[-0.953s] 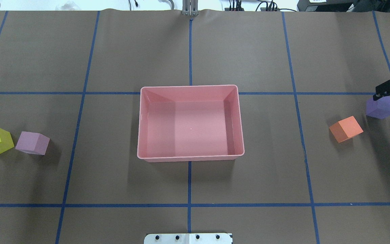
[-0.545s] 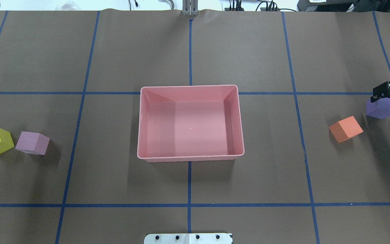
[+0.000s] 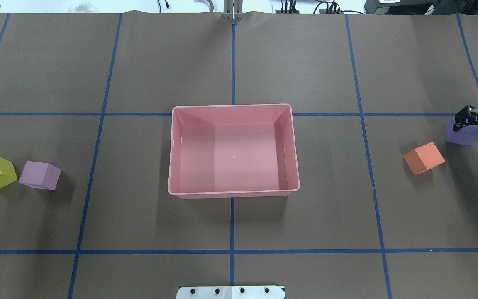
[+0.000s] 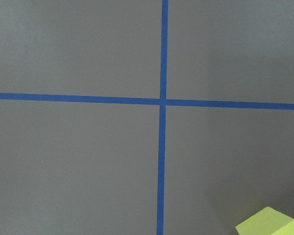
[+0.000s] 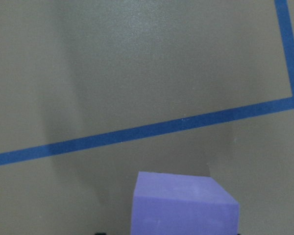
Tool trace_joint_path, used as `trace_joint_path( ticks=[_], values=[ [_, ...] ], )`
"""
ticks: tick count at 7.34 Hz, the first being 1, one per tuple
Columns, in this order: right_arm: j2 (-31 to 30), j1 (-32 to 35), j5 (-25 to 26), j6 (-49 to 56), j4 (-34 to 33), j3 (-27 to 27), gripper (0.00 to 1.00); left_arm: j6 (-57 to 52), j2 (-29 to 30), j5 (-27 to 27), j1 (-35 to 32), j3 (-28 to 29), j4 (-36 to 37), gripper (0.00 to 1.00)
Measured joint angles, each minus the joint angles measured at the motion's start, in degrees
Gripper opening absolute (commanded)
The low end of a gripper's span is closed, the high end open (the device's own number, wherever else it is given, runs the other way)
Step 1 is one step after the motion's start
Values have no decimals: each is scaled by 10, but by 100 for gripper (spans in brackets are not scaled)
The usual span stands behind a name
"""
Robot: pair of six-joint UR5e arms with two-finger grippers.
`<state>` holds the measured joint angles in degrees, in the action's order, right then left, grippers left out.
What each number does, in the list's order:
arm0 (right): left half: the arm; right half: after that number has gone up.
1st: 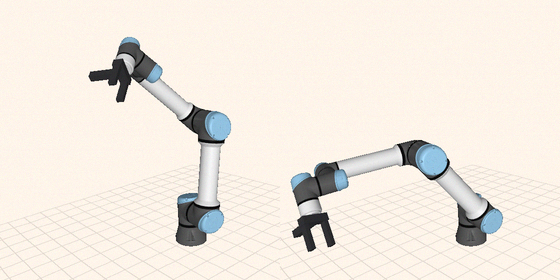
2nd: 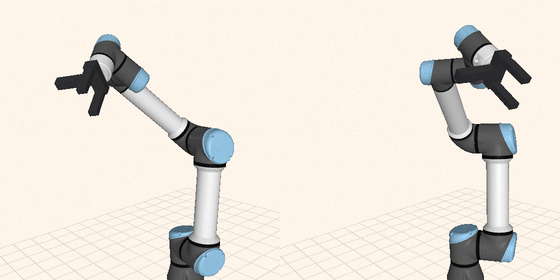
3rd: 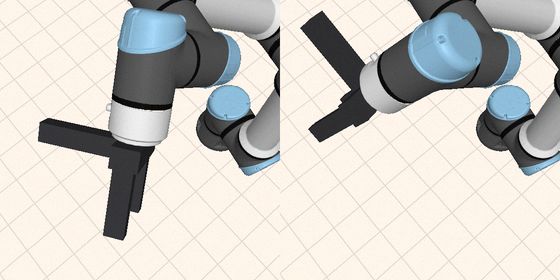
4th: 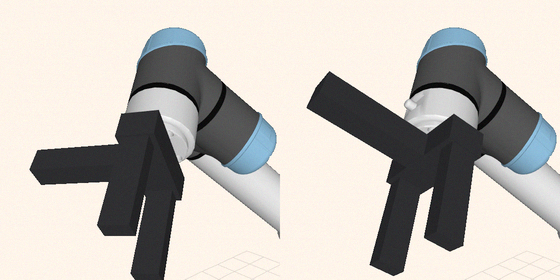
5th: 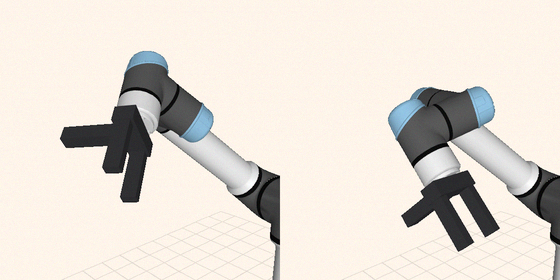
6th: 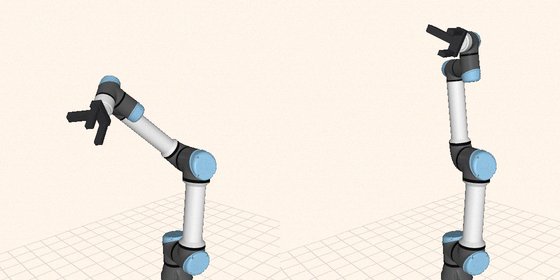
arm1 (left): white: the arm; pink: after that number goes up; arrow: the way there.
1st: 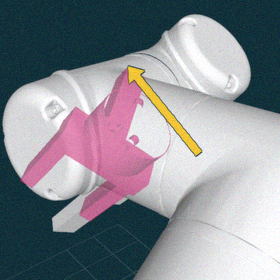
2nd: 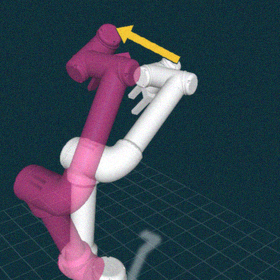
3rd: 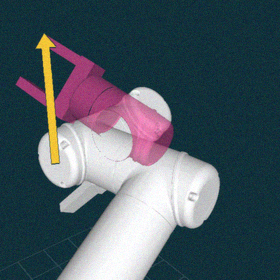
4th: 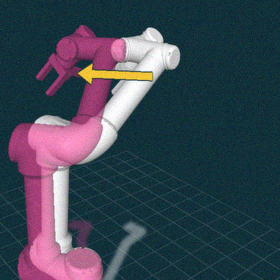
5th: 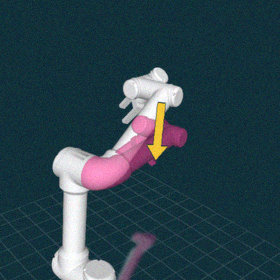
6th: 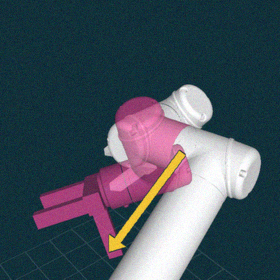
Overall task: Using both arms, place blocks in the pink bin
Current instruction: 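Lower the right gripper onto the purple cube and close it, then carry the purple cube with the right gripper into the pink bin and release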
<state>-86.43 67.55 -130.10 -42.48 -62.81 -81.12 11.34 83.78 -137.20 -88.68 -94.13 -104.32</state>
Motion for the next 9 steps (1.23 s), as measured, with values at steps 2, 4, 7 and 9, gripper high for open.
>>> trace_joint_path(
  ticks=[2,4,7,9],
  values=[
    [2,4,0,-1,-4,-20,0,0,0,0,0,-1,0,100],
    [20,17,-8,-10,-80,-110,0,0,1,-2,0,-4,-1,100],
    [104,-35,-10,-171,-228,-249,0,6,2,-6,0,-15,-3,100],
    [183,-148,36,-371,-241,-287,0,7,4,-6,0,-20,-17,100]
  ],
)
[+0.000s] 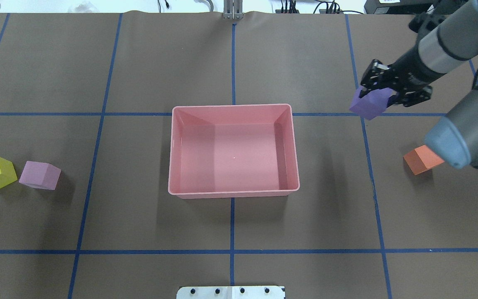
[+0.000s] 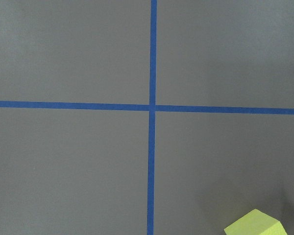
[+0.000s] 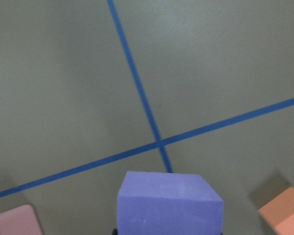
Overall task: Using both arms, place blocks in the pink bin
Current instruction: 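Carry the purple cube with the right gripper into the pink bin and release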
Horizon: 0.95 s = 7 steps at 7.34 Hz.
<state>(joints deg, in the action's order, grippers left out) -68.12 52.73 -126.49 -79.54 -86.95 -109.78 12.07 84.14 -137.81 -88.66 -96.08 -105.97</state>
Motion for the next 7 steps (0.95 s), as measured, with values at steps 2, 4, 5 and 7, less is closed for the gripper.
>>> trace_joint_path(
  ticks=[2,4,5,7],
  values=[
    [85,-107,66,-133,-1,3,0,1,2,0,3,0,-11,100],
    [132,-183,126,-186,0,27,0,26,14,0,25,-2,-18,100],
    [140,-210,152,-193,1,42,0,62,22,1,47,-5,-36,99],
    [144,-228,175,-194,4,68,99,115,33,7,105,-16,-70,99]
  ],
)
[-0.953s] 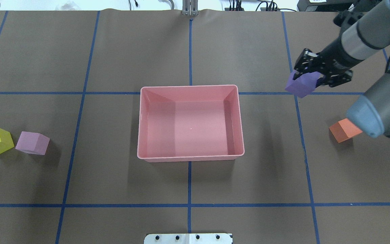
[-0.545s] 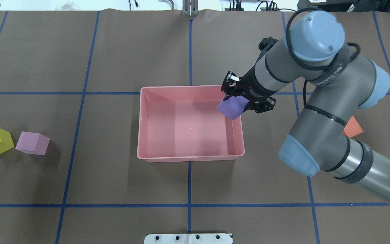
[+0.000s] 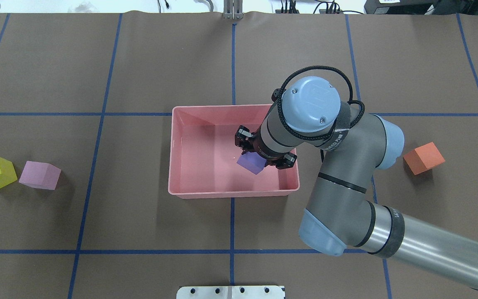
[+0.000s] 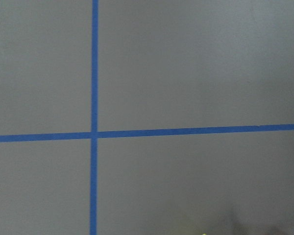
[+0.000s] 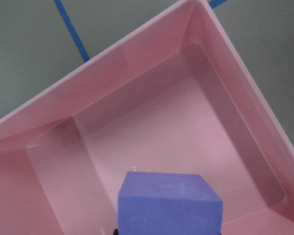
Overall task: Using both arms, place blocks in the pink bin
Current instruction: 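Carry the purple cube with the right gripper into the pink bin and release, then grasp the yellow cube with the left gripper while the right gripper withdraws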
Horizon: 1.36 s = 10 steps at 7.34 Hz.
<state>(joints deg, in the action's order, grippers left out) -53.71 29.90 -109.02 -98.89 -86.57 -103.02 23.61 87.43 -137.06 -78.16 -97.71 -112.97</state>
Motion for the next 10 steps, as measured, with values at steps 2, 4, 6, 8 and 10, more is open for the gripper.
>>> trace_joint_path(
  ticks=[2,4,6,8,10],
  values=[
    [3,-3,4,-1,11,18,100,69,0,12,41,-9,-6,100],
    [1,0,7,-3,16,16,100,181,-11,15,72,-5,-3,100],
    [-20,30,6,4,17,-6,100,280,-19,17,103,-2,5,100],
    [-57,68,3,37,17,-19,100,325,-40,16,120,7,6,100],
    [-85,82,7,60,17,-24,100,334,-43,16,135,20,6,100]
  ],
)
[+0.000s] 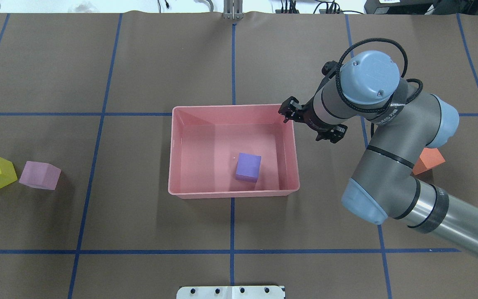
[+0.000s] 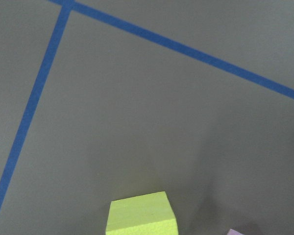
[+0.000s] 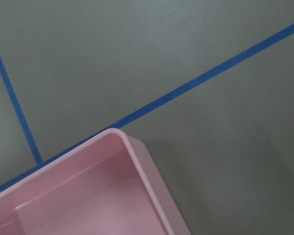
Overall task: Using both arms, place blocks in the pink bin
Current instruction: 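Grasp the yellow cube with the left gripper while the right gripper withdraws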
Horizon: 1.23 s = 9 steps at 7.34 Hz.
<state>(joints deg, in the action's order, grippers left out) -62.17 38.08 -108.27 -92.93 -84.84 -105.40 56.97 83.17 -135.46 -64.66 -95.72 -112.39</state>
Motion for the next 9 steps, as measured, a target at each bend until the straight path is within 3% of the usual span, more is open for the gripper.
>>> trace_joint_path(
  ticks=[5,6,7,8,9],
  values=[
    [-15,41,-6,27,-3,-21,100,27,13,1,44,12,-2,99],
    [-16,49,-9,31,-4,-23,100,30,14,1,51,16,-3,86],
    [-18,56,-12,33,-5,-25,100,31,15,1,54,20,-3,62],
    [-21,63,-14,34,-5,-28,100,31,16,2,55,22,-3,20],
    [-27,72,-17,37,-6,-34,100,31,18,2,55,24,-3,0]
  ],
)
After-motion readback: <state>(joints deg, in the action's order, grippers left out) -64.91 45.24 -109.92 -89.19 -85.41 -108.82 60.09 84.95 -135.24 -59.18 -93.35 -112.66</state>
